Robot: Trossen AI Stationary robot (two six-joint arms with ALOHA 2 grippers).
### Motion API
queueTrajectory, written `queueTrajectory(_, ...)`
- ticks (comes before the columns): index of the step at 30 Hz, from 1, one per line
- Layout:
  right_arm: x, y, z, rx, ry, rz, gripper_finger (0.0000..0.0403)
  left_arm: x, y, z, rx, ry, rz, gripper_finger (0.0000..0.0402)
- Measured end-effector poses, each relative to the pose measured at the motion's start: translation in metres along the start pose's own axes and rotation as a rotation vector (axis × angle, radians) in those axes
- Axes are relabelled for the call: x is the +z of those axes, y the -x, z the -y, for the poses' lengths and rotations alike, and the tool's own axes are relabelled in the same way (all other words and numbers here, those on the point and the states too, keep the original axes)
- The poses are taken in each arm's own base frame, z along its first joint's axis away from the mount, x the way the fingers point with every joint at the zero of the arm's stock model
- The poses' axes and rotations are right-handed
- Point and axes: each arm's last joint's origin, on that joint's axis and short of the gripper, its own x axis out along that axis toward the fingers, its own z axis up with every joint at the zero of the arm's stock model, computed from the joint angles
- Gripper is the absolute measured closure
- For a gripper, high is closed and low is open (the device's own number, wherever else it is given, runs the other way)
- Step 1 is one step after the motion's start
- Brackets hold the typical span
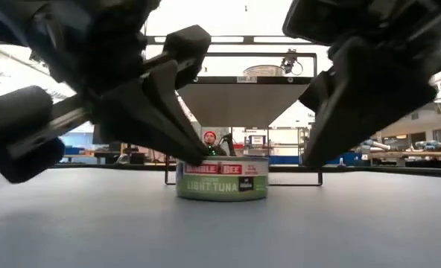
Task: Stack canned seafood by type on shelf
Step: Stack the green tuna can on top of the other green tuna can on the shelf
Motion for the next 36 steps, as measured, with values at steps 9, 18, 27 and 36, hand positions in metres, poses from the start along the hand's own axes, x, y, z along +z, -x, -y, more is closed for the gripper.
queueTrajectory(9,0.003,0.022,-0.031,-0.178,0.183,-0.008,0.0266,0.023,0.002,-0.015,-0.049,0.133,-0.004,0.04)
queueTrajectory(18,0.002,0.028,-0.04,-0.369,0.354,0.118,0.0145,0.031,0.0,-0.035,-0.014,0.337,0.027,0.0401)
queueTrajectory(27,-0.007,0.007,-0.039,-0.422,0.395,0.102,0.011,0.026,-0.003,-0.044,0.001,0.413,0.017,0.0401)
queueTrajectory(36,-0.016,-0.021,-0.04,-0.574,0.52,0.095,0.0108,0.024,-0.005,-0.05,0.019,0.472,0.027,0.0401)
